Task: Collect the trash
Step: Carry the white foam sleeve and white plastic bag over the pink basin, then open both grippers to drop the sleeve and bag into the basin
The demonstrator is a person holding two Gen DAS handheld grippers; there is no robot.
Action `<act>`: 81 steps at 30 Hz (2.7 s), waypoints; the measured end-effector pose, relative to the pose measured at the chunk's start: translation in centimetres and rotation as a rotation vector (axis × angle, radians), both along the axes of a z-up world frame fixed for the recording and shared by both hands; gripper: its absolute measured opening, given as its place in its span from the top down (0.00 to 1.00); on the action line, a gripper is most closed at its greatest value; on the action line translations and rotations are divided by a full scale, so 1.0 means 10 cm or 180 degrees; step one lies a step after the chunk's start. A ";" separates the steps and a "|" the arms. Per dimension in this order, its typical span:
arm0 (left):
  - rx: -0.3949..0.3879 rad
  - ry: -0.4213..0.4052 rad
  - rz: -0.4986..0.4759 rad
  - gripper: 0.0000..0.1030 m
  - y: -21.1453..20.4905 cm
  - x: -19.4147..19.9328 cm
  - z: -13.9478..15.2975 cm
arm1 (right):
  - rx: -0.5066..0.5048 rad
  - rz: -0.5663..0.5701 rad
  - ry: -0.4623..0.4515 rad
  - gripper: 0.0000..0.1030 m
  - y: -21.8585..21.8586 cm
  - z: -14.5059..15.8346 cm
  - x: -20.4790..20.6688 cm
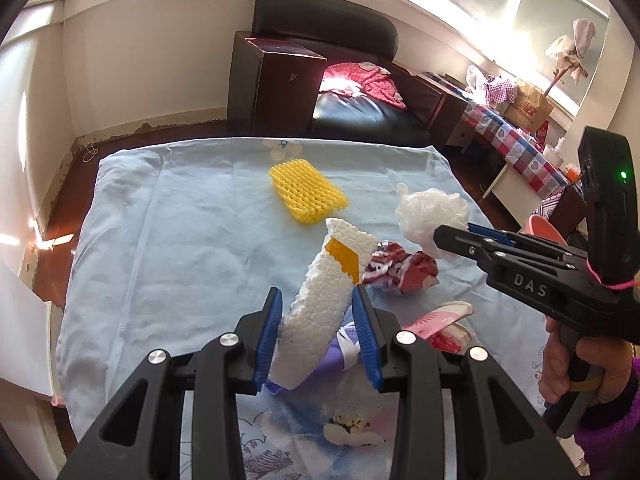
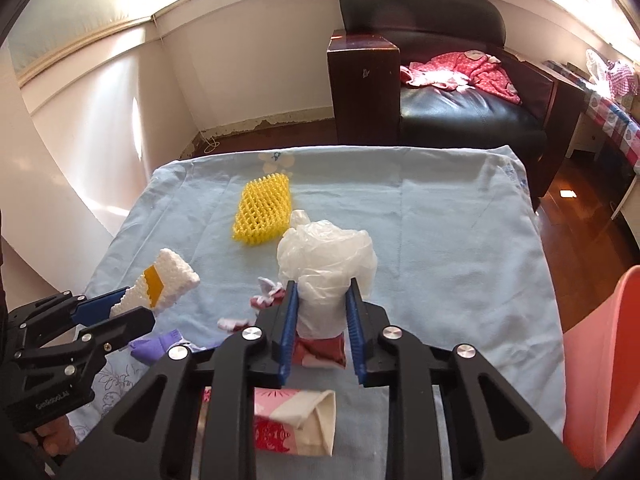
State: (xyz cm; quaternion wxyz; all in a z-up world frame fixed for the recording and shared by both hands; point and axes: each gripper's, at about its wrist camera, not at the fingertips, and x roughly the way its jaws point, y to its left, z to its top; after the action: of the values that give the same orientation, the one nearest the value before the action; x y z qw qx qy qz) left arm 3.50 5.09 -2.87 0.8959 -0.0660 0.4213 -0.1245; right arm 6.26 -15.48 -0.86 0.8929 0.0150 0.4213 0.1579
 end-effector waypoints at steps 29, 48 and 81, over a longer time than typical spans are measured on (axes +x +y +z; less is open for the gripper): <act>0.0074 -0.0159 -0.0318 0.65 -1.35 -0.25 0.10 | 0.0133 -0.0749 -0.0208 0.77 -1.31 0.03 -0.97; 0.0107 -0.0418 -0.1126 0.65 -2.88 -0.21 0.27 | 0.0069 -0.1608 -0.0295 0.77 -2.44 0.05 -1.17; -0.0115 -0.0034 -0.1468 0.51 -3.67 0.05 -0.04 | -0.0045 -0.2102 -0.0061 0.61 -2.97 -0.25 -1.15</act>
State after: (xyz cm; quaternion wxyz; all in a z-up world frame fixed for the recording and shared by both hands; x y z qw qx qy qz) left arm 4.04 -31.64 -3.24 0.8446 0.0167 0.4181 -0.3339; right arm -5.23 -45.20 -3.37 0.8999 0.1431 0.3864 -0.1430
